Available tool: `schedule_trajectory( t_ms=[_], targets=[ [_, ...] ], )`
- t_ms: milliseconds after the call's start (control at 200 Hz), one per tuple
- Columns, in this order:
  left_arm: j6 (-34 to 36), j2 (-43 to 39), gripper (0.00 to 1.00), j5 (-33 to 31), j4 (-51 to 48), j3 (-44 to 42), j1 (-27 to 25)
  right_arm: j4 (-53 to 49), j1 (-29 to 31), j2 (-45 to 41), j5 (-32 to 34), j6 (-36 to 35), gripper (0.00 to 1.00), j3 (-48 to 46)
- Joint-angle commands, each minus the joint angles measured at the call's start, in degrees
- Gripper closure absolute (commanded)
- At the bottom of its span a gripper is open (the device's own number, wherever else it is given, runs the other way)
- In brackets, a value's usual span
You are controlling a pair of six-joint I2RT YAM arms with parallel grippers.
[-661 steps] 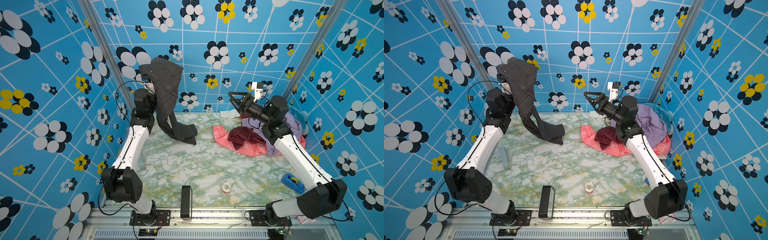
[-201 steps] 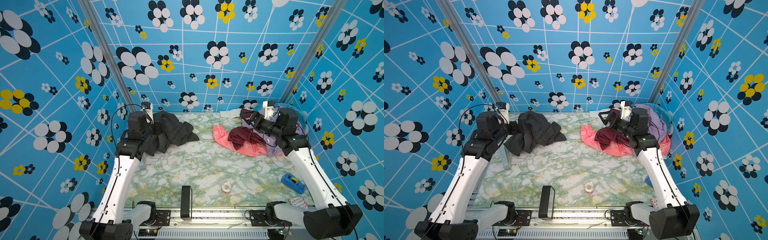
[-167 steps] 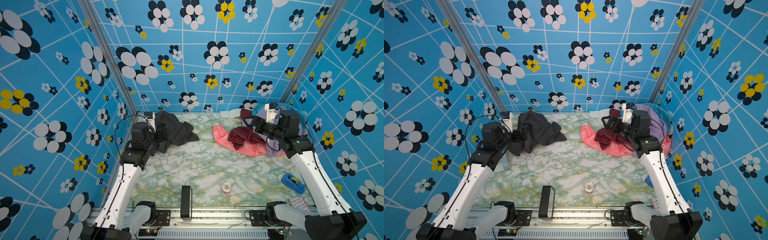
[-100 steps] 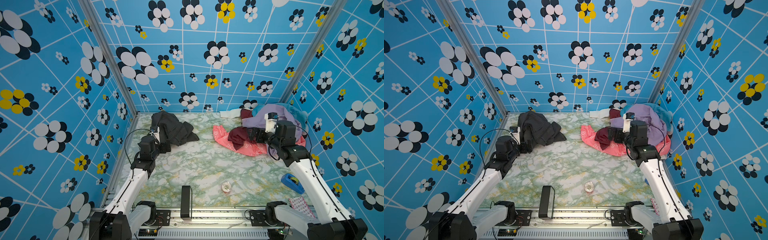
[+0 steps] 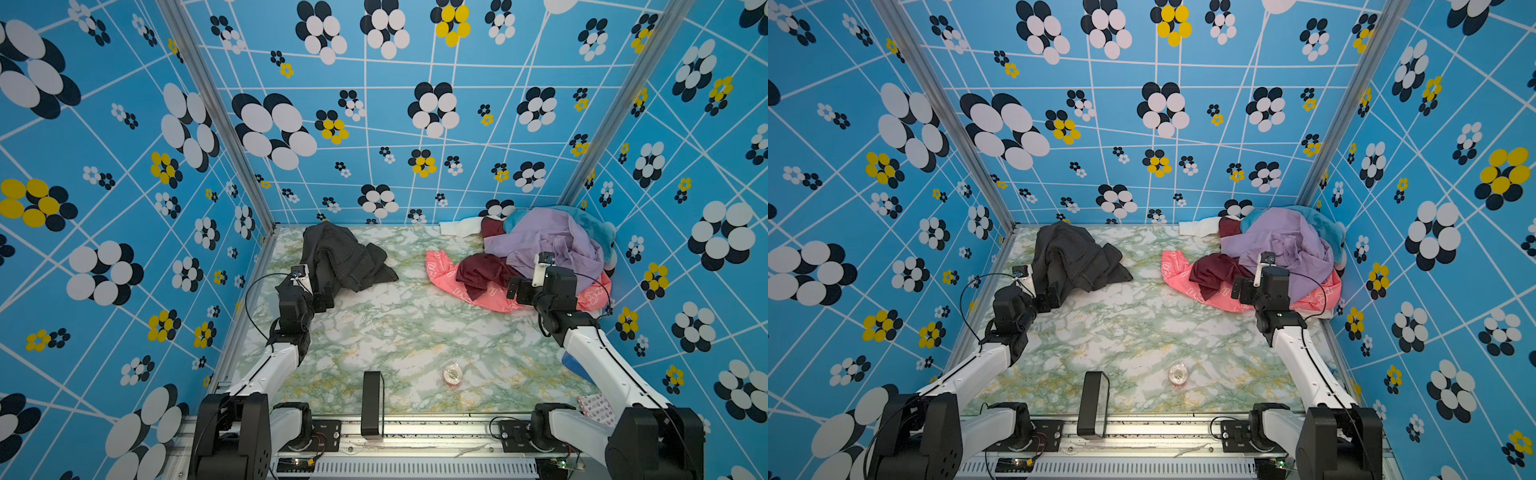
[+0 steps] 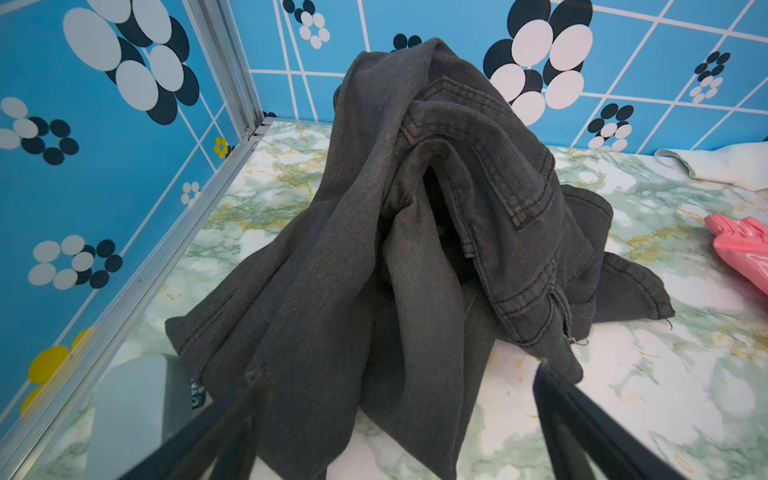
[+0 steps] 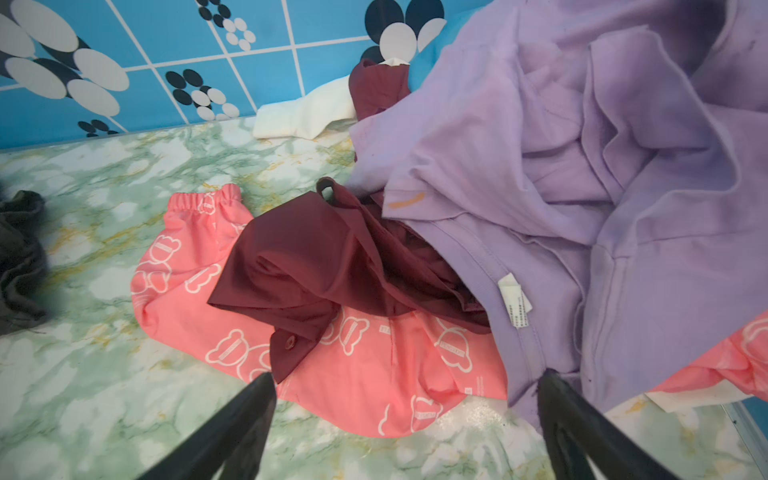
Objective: Pick out a specific cloth from the pile
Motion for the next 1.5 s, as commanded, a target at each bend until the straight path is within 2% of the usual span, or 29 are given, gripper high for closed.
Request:
schedule_trajectory(
  t_ms=[0, 355, 475, 690, 795, 1059, 1164, 1494],
  targets=[
    [0.6, 2.3, 0.01, -0.8, 8.0, -2.1, 0.8, 9.3, -1.2, 1.2, -0.5, 0.8, 0.01, -2.5],
    [1.1, 9.5, 0.01, -0.4, 17.5, -5.0, 1.4, 23.5, -2.8, 5.9, 0.7, -0.2, 0.01, -9.6],
    [0.9, 11.2, 0.01, 1.4, 19.8, -5.2, 1.7, 26.8, -3.0, 7.4, 0.8, 0.0, 0.01, -11.3],
    [0.9, 17.4, 0.01, 3.5, 28.9, -6.9, 1.8, 30.6, -3.2, 11.3, -0.6, 1.2, 0.01, -12.0],
    [1.3, 21.6, 0.01, 4.3, 36.0, -8.1, 1.8, 37.0, -3.2, 13.8, -0.1, 1.2, 0.01, -14.0],
    [1.2, 20.9, 0.01, 4.4, 32.4, -7.0, 1.8, 49.1, -3.2, 17.4, -1.4, 1.6, 0.01, -17.8],
    [1.1, 20.7, 0.01, 4.1, 31.2, -6.4, 1.8, 47.0, -3.2, 16.8, -2.3, 1.1, 0.01, -17.3],
    [2.0, 20.7, 0.01, -0.3, 27.1, -4.3, -0.1, 48.8, -3.0, 18.9, -5.8, -0.4, 0.01, -17.1]
  ],
)
